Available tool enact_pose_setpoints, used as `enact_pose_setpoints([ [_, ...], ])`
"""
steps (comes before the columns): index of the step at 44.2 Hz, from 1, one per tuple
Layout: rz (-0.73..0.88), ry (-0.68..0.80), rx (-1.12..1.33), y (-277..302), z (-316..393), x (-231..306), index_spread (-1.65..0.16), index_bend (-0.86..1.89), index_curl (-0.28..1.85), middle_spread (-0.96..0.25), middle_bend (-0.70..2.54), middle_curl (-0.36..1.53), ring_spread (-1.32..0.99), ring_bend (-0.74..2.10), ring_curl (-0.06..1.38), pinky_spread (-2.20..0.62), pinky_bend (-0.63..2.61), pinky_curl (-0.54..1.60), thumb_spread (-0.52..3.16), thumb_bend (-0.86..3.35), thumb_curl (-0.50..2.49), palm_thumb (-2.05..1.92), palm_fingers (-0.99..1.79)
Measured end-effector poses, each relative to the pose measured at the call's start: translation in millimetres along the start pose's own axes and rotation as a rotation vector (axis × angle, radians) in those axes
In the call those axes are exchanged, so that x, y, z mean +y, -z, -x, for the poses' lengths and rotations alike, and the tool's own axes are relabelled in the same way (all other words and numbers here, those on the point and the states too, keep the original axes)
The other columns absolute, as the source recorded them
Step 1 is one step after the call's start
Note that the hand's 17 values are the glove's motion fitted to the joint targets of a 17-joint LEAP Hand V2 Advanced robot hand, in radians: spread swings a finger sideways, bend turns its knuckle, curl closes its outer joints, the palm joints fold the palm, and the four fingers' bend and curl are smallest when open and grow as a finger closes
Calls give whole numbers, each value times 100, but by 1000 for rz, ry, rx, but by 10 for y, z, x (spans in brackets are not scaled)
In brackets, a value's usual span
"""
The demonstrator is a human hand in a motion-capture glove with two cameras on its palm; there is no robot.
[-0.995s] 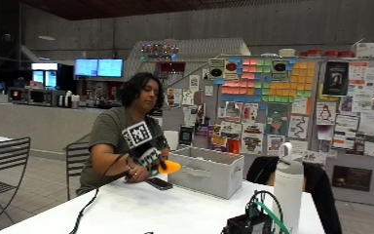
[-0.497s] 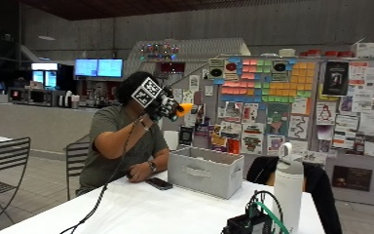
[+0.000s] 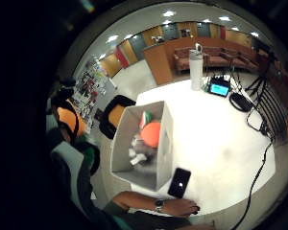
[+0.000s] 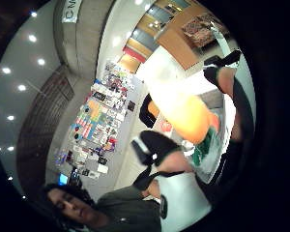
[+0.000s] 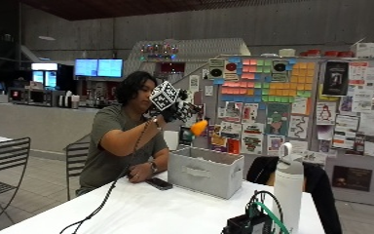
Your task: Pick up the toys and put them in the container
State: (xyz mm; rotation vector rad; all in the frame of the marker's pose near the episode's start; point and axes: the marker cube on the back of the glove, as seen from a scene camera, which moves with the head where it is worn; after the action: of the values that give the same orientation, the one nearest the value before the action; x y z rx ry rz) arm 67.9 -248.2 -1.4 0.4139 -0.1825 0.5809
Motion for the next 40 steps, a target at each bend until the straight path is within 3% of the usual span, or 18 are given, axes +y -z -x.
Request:
enact_pose_setpoints([
  [7, -58, 4, 69, -36, -246, 89, -29, 16, 56, -21, 159, 92, -39, 177, 86, -67, 138, 113, 111, -7, 34, 6, 90],
  [14, 3, 11, 155, -56, -793, 355, -31, 18, 55, -20, 148, 87, -35, 166, 79, -61, 125, 104, 113, -5, 31, -4, 89],
  [26, 274, 76, 361, -385, -1685, 1097, -39, 33, 60, -20, 88, 63, -33, 117, 58, -41, 89, 76, 118, -4, 28, -5, 23],
  [32, 337, 112, 409, -567, -2040, 1277, -42, 42, 60, -19, 59, 52, -33, 107, 51, -29, 84, 68, 119, -5, 27, -6, 9],
  [40, 326, 122, 436, -716, -2318, 1396, -44, 45, 59, -18, 48, 47, -32, 97, 45, -17, 78, 60, 117, -6, 25, -8, 9],
])
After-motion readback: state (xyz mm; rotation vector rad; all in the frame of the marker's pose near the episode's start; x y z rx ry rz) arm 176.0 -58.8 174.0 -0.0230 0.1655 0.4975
